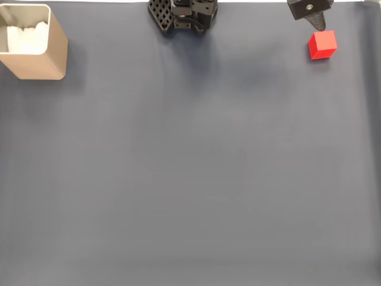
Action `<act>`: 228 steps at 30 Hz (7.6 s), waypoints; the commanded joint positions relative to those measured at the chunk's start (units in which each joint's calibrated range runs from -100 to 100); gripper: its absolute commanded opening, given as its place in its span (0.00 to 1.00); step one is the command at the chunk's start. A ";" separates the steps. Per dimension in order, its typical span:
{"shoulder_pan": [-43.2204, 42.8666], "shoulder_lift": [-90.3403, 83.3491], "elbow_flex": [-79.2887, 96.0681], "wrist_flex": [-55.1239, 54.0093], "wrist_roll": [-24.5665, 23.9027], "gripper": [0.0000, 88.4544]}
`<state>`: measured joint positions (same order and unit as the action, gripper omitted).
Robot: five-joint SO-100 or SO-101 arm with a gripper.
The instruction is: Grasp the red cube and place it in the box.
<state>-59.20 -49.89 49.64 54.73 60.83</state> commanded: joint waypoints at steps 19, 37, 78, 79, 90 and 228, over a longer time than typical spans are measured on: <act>0.82 4.40 0.64 -8.18 1.12 0.35; 0.61 9.25 4.10 -16.62 2.10 0.39; -2.02 21.64 6.38 -28.59 0.20 0.39; -2.02 21.99 6.47 -28.75 0.15 0.39; -2.09 22.60 9.58 -30.96 -0.49 0.40; 43.08 10.72 -16.79 6.66 -9.77 0.00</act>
<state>-20.47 -37.04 36.89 60.78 51.79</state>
